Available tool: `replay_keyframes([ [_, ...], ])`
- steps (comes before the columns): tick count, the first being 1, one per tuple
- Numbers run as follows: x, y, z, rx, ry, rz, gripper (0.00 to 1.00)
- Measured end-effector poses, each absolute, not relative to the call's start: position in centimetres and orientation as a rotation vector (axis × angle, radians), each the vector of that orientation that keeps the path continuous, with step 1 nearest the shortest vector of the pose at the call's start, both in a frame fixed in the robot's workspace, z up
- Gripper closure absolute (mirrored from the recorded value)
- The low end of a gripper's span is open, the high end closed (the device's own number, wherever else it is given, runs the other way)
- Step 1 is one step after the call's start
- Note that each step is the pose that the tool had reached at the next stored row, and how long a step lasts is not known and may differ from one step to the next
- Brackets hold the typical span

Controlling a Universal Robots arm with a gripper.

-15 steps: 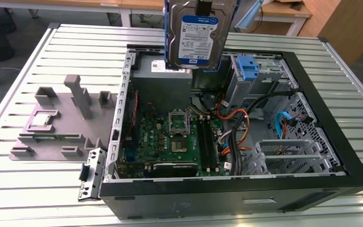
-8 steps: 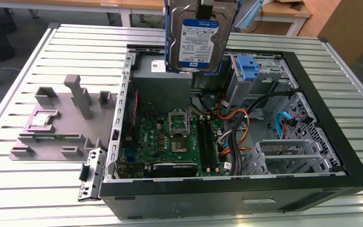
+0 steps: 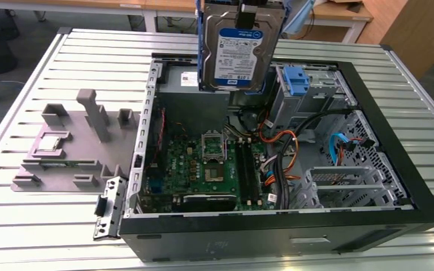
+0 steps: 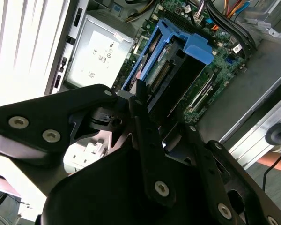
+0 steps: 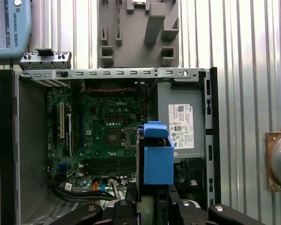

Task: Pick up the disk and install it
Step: 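Pick up the disk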

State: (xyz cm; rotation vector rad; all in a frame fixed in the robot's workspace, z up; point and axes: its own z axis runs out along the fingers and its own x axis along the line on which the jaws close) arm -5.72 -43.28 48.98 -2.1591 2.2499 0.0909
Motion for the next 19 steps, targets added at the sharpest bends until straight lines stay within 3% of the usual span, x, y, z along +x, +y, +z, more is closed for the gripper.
replay_keyframes([
  [19,-5.6,-45.0,48.4,-2.159,2.25,0.091,0.65],
])
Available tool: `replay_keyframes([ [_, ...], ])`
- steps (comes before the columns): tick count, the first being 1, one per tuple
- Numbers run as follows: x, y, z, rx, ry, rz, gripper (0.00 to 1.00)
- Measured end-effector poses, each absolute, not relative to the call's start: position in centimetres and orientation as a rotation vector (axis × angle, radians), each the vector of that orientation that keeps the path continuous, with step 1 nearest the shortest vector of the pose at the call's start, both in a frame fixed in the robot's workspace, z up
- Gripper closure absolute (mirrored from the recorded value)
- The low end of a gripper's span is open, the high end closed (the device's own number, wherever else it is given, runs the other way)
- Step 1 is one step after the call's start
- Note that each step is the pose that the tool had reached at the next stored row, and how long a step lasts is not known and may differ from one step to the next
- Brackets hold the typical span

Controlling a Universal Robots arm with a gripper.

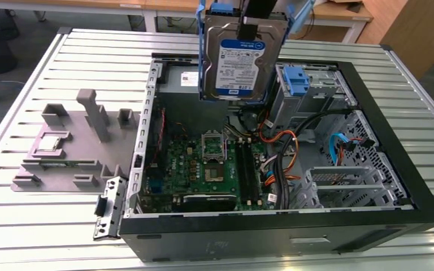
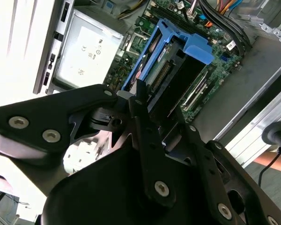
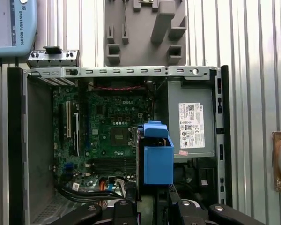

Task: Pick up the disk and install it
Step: 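Pick up the disk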

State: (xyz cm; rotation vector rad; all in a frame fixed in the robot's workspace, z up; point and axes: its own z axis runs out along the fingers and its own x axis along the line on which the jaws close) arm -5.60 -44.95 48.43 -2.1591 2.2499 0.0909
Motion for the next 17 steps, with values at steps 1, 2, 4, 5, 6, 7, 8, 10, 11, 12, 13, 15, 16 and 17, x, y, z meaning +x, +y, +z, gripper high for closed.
replay_keyframes([
  [1,-5.6,-45.0,48.4,-2.159,2.25,0.091,0.65],
  [2,-5.6,-45.1,48.4,-2.159,2.25,0.091,0.65],
  [4,-5.6,-45.3,48.3,-2.159,2.25,0.091,0.65],
  [5,-5.6,-45.4,48.3,-2.159,2.25,0.091,0.65],
  [6,-5.6,-45.5,48.3,-2.159,2.25,0.091,0.65],
  [7,-5.6,-45.5,48.2,-2.159,2.25,0.091,0.65],
  [8,-5.6,-45.6,48.2,-2.159,2.25,0.091,0.65],
  [10,-5.6,-45.8,48.1,-2.159,2.25,0.091,0.65],
  [11,-5.6,-45.8,48.1,-2.159,2.25,0.091,0.65],
  [12,-5.6,-45.9,48.1,-2.159,2.25,0.091,0.65],
  [13,-5.6,-46.0,48.1,-2.159,2.25,0.091,0.65],
  [15,-5.6,-46.1,48.0,-2.159,2.25,0.091,0.65],
  [16,-5.6,-46.2,48.0,-2.159,2.25,0.091,0.65],
  [17,-5.6,-46.3,48.0,-2.159,2.25,0.091,0.65],
])
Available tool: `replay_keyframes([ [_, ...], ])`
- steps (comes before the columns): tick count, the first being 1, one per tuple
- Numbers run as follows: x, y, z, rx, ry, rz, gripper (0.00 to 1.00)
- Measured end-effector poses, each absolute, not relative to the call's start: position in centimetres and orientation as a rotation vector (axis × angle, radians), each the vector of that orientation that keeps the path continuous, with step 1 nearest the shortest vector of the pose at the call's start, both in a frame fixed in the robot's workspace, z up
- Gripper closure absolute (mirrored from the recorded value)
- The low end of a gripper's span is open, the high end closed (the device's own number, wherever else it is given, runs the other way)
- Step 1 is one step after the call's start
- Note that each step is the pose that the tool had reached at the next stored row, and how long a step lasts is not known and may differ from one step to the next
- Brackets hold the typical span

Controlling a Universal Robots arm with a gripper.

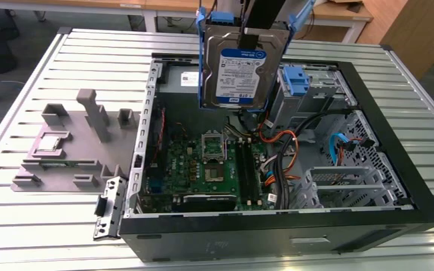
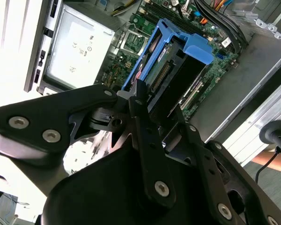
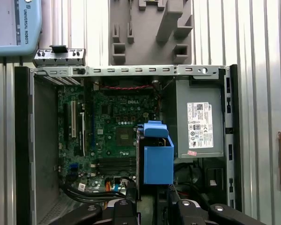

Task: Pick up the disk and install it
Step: 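Pick up the disk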

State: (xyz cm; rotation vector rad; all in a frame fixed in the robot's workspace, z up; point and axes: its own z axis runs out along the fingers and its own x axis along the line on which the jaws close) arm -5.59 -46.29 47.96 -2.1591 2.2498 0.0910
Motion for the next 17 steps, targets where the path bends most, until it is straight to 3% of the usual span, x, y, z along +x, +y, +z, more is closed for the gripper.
replay_keyframes([
  [17,-5.59,-46.76,47.67,-2.159,2.25,0.091,0.65],
])
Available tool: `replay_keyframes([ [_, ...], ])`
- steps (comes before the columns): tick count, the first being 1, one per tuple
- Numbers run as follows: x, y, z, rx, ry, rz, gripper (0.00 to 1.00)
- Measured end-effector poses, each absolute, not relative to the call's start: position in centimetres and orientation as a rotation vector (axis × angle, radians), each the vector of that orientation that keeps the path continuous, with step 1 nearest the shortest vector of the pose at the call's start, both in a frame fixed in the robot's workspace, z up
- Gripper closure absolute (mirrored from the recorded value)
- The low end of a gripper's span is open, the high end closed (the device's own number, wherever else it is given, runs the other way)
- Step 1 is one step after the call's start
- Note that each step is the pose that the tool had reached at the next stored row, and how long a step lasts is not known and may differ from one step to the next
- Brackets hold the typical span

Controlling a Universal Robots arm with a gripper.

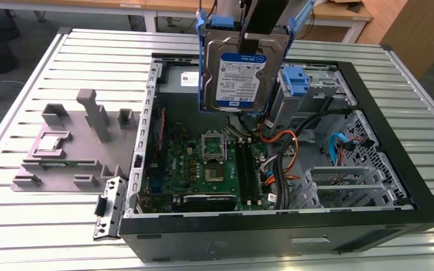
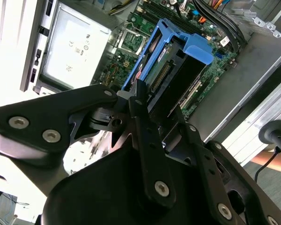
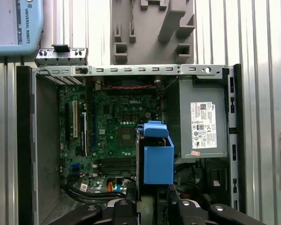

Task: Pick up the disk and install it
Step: 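Pick up the disk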

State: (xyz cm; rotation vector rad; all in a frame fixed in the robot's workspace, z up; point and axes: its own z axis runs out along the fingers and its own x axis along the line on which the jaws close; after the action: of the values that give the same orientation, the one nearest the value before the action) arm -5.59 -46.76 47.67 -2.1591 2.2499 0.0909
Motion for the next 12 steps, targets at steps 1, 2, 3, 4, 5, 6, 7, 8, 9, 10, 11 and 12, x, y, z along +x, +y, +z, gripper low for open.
replay_keyframes([
  [1,-5.59,-46.78,47.64,-2.159,2.25,0.091,0.65],
  [2,-5.59,-46.81,47.6,-2.159,2.25,0.091,0.65],
  [3,-5.59,-46.83,47.58,-2.159,2.25,0.091,0.65],
  [4,-5.59,-46.84,47.56,-2.159,2.25,0.091,0.65],
  [5,-5.59,-46.84,47.55,-2.159,2.25,0.091,0.65],
  [6,-5.59,-46.84,47.55,-2.159,2.25,0.091,0.65],
  [7,-5.59,-46.85,47.42,-2.159,2.25,0.091,0.65],
  [8,-5.59,-46.85,47.35,-2.159,2.25,0.091,0.65],
  [9,-5.59,-46.85,47.34,-2.159,2.25,0.091,0.65],
  [10,-5.59,-46.85,47.32,-2.159,2.25,0.091,0.65],
  [11,-5.59,-46.85,47.3,-2.159,2.25,0.091,0.65],
  [12,-5.59,-46.85,47.29,-2.159,2.25,0.091,0.65],
])
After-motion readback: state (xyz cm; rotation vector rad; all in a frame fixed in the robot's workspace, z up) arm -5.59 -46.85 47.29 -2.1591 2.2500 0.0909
